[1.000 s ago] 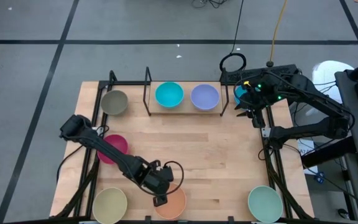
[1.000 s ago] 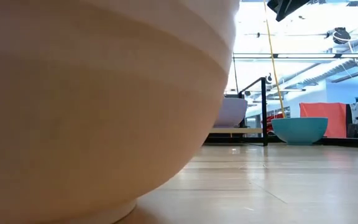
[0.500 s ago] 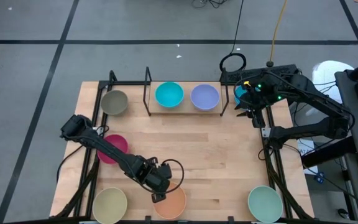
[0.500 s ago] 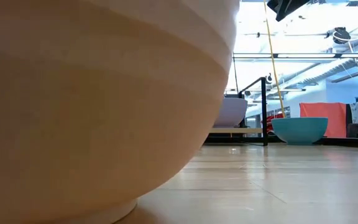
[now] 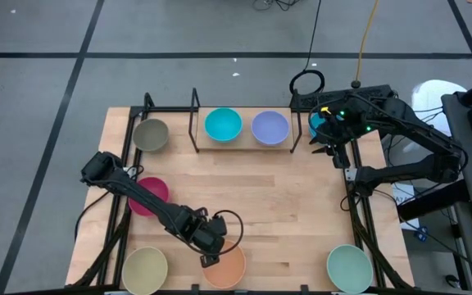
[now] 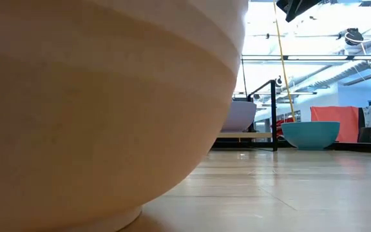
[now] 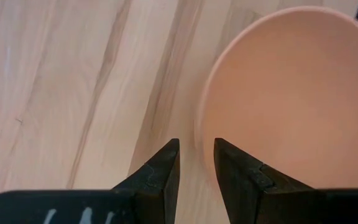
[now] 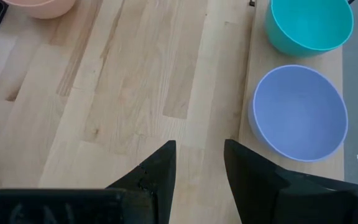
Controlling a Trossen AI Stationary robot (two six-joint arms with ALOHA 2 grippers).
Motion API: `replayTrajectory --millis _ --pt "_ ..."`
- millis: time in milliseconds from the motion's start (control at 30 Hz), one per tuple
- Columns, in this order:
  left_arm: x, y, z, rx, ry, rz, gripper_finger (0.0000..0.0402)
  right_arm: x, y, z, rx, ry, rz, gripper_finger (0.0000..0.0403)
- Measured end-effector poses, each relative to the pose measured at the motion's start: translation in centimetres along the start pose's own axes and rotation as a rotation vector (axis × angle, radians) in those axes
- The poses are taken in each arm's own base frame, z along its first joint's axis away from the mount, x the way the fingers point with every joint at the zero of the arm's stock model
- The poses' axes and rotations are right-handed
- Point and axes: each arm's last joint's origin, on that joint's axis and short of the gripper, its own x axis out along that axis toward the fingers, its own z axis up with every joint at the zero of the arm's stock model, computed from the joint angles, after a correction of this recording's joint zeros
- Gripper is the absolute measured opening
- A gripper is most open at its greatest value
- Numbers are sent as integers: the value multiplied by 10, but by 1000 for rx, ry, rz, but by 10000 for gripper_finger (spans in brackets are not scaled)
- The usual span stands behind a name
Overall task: Place and stack bowls onto a shelf
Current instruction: Stack the orange bowl on top of the blue bowl on the shelf
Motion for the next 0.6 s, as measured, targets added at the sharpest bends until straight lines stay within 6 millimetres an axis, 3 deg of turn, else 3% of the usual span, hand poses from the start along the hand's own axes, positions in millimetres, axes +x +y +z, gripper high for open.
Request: replayTrajectory --millis 600 --pt "20 1 0 -12 33 29 104 0 0 0 -8 1 0 128"
